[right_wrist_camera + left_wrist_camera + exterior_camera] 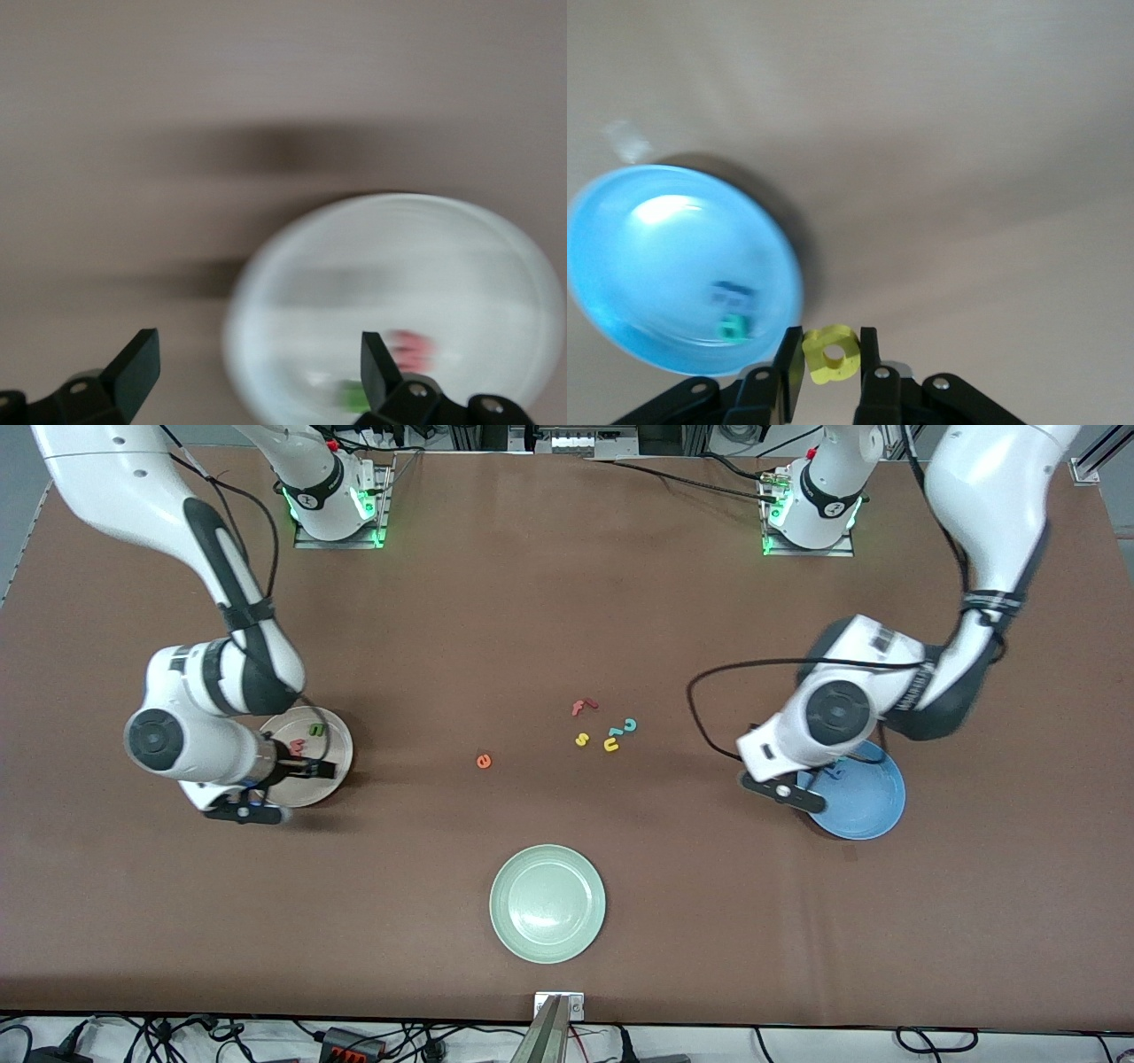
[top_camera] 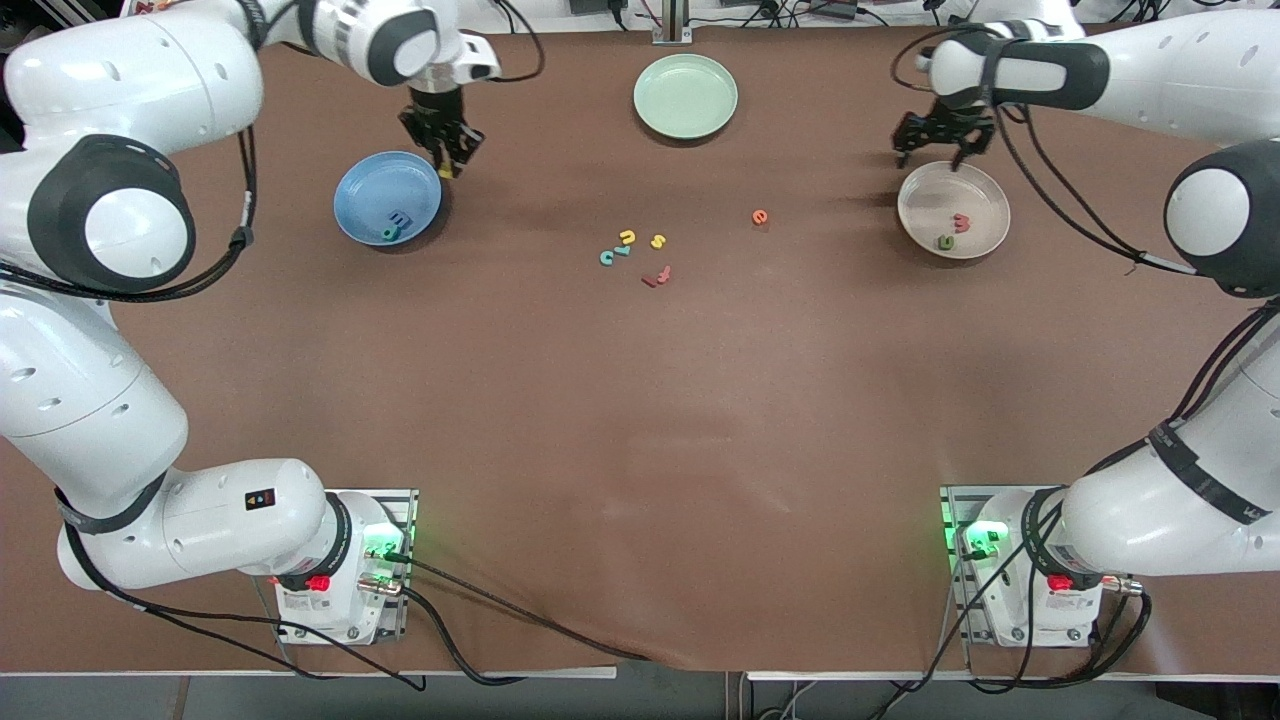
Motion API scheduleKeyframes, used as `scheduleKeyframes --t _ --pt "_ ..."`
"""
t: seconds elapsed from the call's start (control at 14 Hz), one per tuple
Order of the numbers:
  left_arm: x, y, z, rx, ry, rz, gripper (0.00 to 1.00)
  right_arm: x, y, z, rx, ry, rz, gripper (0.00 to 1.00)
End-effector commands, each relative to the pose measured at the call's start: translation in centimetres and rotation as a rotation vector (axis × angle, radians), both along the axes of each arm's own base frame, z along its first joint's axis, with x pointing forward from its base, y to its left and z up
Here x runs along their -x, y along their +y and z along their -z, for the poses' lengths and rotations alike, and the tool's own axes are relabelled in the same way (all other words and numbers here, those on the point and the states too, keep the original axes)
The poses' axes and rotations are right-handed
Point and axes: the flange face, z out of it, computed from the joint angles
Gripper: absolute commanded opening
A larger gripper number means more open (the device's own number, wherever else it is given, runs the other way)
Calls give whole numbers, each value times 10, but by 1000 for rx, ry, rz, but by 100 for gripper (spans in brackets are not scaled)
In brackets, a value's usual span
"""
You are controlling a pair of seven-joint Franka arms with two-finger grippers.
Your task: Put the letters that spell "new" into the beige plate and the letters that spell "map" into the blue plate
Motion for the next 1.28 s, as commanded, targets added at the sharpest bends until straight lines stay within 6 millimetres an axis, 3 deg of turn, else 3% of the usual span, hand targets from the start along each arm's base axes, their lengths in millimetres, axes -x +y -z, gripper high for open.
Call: scheduleKeyframes --t 0.0,0.14,0.21,0.28,0.36,0.43,0.5,0.64,0.78,1.0,1.21 --pt "-29 63 32 13 28 58 6 13 85 -7 -31 -41 -134 100" --pt "-35 83 57 16 -8 89 8 25 131 -5 -46 -76 -185 100" --pt "-35 92 67 24 -1 79 11 27 139 -1 -45 -78 -199 100" --pt "-36 93 70 26 0 77 18 31 147 6 -46 -76 -213 87" --pt "-35 94 70 25 1 75 49 38 165 10 -47 -78 -245 81" --pt "-35 93 69 24 5 73 99 48 186 15 -51 -86 -284 76" --pt "-35 95 66 21 4 74 100 52 199 17 -57 -98 -301 75" --pt "-37 91 56 21 -8 77 100 45 206 22 -63 -117 -312 73" --pt "-38 84 24 -4 -27 83 100 45 217 36 -21 -127 -375 72" --pt "-33 69 -46 -31 -54 87 100 46 229 53 17 -133 -423 72" --pt "-37 62 -120 -12 -59 35 100 64 255 60 42 -131 -452 70"
